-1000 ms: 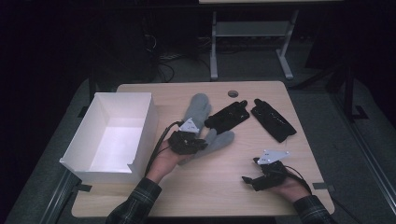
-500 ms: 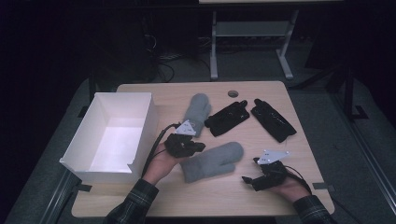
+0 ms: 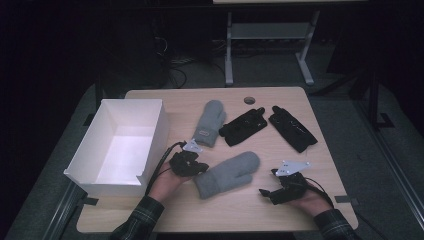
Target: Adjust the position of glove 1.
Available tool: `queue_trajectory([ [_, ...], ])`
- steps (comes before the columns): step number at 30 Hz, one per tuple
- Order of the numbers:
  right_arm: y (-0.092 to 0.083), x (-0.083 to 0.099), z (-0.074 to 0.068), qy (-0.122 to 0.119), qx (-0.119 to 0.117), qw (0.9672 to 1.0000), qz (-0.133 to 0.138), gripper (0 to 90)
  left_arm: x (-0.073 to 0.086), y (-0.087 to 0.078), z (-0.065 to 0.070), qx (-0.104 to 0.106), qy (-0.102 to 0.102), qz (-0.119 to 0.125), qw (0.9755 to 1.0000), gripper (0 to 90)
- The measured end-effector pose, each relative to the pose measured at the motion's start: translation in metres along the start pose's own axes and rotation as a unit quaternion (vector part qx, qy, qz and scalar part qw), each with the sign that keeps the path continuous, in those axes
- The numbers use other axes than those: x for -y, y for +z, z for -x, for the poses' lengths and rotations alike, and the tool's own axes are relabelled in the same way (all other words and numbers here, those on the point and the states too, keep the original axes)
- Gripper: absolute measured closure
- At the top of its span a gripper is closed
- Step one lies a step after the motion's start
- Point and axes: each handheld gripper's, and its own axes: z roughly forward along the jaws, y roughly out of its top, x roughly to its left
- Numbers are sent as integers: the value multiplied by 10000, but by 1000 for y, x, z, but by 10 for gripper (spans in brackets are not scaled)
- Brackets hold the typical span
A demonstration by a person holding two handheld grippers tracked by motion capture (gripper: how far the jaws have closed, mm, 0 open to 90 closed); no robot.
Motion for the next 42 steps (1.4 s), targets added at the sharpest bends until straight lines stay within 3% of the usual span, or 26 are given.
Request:
queue_trajectory([
  [12, 0, 0, 0, -1, -1, 10000, 1, 133, 8, 0, 30, 225, 126, -49, 9997, 850],
  [13, 0, 0, 0, -1, -1, 10000, 1, 133, 9, 0, 29, 165, 229, -91, 9996, 819],
  [18, 0, 0, 0, -3, -2, 10000, 1, 132, 8, 1, 25, -15, 121, -127, 9998, 669],
  [19, 0, 0, 0, -3, -2, 10000, 1, 132, 8, 1, 24, -92, 89, -108, 9999, 669],
  [24, 0, 0, 0, -4, -3, 10000, 0, 132, 0, -2, 13, -393, -89, 119, 9991, 480],
  [26, 0, 0, 0, -3, -3, 10000, 2, 132, -1, -2, 10, -456, -124, 126, 9988, 474],
  [28, 0, 0, 0, -7, 2, 10000, -3, 131, -7, -3, 4, -518, -163, 161, 9984, 509],
  [29, 0, 0, 0, 1, 8, 10000, -3, 131, -13, -4, -3, -573, -312, 229, 9976, 615],
  [30, 0, 0, 0, 1, 8, 10000, -1, 131, -17, -4, -8, -635, -415, 286, 9967, 650],
  [31, 0, 0, 0, 1, 8, 10000, -1, 131, -17, -4, -8, -635, -415, 286, 9967, 740],
  [32, 0, 0, 0, 1, 9, 10000, -1, 131, -20, -5, -12, -662, -499, 317, 9961, 740],
  [33, 0, 0, 0, 0, 10, 10000, -1, 131, -24, -5, -16, -709, -526, 345, 9955, 858],
  [35, 0, 0, 0, 3, 9, 10000, -1, 131, -35, -2, -29, -967, -472, 345, 9936, 897],
  [42, 1, 0, 0, 1, 8, 10000, 0, 131, -57, 10, -54, -1227, -579, 472, 9896, 897],
])
